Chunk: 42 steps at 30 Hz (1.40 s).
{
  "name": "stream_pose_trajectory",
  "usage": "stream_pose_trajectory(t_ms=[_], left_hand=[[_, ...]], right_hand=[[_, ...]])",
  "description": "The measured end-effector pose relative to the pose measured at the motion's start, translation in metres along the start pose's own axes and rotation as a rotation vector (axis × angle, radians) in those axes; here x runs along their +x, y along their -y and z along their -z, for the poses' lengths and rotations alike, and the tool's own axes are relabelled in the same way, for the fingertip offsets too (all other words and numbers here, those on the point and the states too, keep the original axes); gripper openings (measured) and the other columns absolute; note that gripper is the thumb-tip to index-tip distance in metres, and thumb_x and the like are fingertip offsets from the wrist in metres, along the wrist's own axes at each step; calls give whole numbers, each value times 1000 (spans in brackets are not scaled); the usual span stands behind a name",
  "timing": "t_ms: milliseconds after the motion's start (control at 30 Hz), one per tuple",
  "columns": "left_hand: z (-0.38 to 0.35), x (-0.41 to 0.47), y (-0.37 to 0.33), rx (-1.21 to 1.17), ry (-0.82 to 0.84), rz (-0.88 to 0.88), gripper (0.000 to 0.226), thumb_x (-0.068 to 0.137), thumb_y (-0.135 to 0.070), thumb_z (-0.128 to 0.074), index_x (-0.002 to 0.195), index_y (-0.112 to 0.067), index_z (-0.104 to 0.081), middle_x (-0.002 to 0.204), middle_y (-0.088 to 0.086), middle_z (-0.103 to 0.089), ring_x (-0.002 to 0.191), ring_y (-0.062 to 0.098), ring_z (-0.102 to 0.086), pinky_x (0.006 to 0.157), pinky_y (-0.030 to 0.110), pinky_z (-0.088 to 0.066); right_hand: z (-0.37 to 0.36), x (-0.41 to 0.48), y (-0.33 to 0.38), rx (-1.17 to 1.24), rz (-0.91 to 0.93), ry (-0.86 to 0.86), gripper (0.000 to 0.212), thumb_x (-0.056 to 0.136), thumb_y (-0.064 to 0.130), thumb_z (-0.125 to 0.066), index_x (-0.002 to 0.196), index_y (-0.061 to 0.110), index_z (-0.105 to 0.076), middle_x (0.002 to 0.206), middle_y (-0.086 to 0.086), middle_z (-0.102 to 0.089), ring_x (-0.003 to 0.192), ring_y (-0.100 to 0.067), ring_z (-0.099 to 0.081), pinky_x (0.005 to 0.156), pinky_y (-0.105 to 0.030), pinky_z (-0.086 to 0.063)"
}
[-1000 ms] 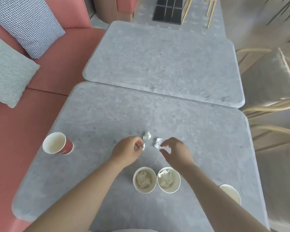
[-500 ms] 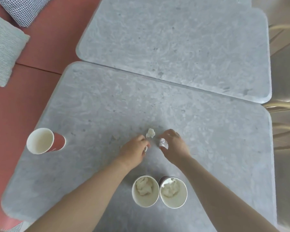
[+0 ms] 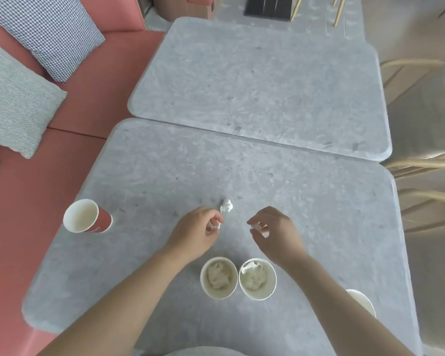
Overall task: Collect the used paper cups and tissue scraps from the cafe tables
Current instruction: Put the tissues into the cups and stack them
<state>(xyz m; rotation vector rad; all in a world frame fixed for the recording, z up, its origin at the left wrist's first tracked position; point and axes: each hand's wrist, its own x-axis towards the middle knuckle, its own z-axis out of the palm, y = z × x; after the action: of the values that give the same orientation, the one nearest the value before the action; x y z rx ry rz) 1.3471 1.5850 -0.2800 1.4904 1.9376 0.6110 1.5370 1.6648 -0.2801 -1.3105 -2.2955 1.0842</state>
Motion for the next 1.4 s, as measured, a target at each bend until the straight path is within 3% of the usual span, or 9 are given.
stream_pose_trajectory(t_ms=[200, 567, 833, 1167, 1300, 1400], left_hand=[[-5, -56, -24, -7, 45, -15, 19, 77, -13, -63, 89, -27, -61, 82, -15, -56, 70, 1, -56, 69, 19, -46], [-22, -67, -33, 23, 66, 16, 29, 79, -22, -64, 105, -31, -56, 85, -15, -58, 69, -1, -55, 70, 17, -45], [-21, -63, -27, 48, 82, 28, 25, 78, -35, -66, 101, -32, -58, 81, -15, -58, 72, 2, -55, 69, 17, -44], [-13, -24, -17, 36, 66, 59, 21, 81, -26, -63, 101, -28, -60, 85, -12, -62, 75, 6, -58, 71, 25, -48], [-14, 2, -5, 42, 74, 87, 21, 81, -23, -61, 102, -24, -60, 89, -10, -61, 76, 10, -57, 74, 29, -49], [-20, 23, 6, 87, 87, 93, 22, 82, -23, -60, 104, -24, -59, 102, -7, -58, 80, 9, -54, 75, 28, -46]], right_hand=[[5, -55, 5, 22, 28, 29, 20, 75, 5, -68, 84, 23, -69, 84, 19, -54, 65, 5, -57, 58, -3, -41], [9, -67, -3, -26, 54, 78, 15, 72, 16, -73, 85, 23, -69, 88, 10, -59, 68, -5, -56, 65, -25, -52], [11, -63, -11, -37, 12, 113, 10, 72, 26, -73, 79, 29, -67, 82, 21, -55, 69, 4, -55, 63, -13, -47], [8, -28, -9, -73, -18, 99, 11, 78, 25, -71, 85, 31, -67, 81, 25, -50, 71, 4, -53, 60, -8, -42], [0, -6, -15, -86, -24, 128, 13, 79, 22, -70, 91, 26, -67, 89, 17, -57, 75, -1, -54, 64, -5, -40], [-7, 12, -27, -133, -47, 160, 18, 81, 21, -67, 99, 23, -66, 104, 10, -60, 92, -9, -56, 75, -14, -40]])
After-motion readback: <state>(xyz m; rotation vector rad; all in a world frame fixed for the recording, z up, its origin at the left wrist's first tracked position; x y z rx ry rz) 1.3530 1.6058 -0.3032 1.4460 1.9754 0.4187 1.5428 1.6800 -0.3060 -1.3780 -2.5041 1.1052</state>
